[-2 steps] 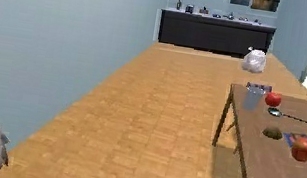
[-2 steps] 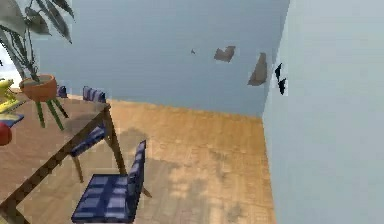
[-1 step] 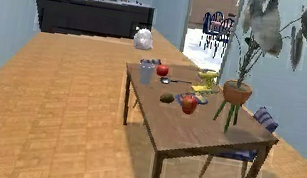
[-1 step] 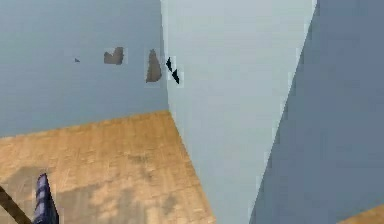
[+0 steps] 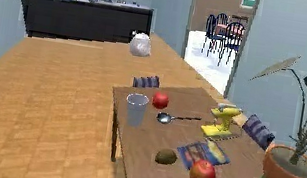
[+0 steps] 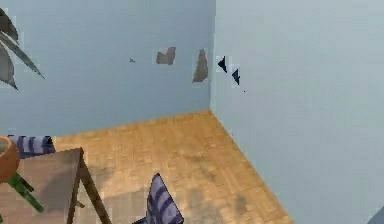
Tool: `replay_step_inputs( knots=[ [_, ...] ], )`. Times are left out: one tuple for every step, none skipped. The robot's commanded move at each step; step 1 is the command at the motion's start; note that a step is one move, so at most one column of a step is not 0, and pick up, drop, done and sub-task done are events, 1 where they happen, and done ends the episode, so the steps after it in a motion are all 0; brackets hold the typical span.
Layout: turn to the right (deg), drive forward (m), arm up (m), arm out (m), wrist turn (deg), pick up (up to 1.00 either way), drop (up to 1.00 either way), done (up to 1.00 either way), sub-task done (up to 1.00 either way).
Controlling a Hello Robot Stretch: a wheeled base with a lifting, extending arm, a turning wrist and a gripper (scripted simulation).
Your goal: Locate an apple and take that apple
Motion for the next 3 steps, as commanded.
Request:
replay_step_inputs(
  knots=[
    [-45.0, 0.0, 0.0, 0.0, 0.0, 0.0, 0.0, 0.0, 0.0],
    [-21.0, 0.0, 0.0, 0.0, 0.0, 0.0, 0.0, 0.0, 0.0],
    [0.0, 0.0, 0.5, 0.0, 0.0, 0.0, 0.0, 0.0, 0.0]
  ],
)
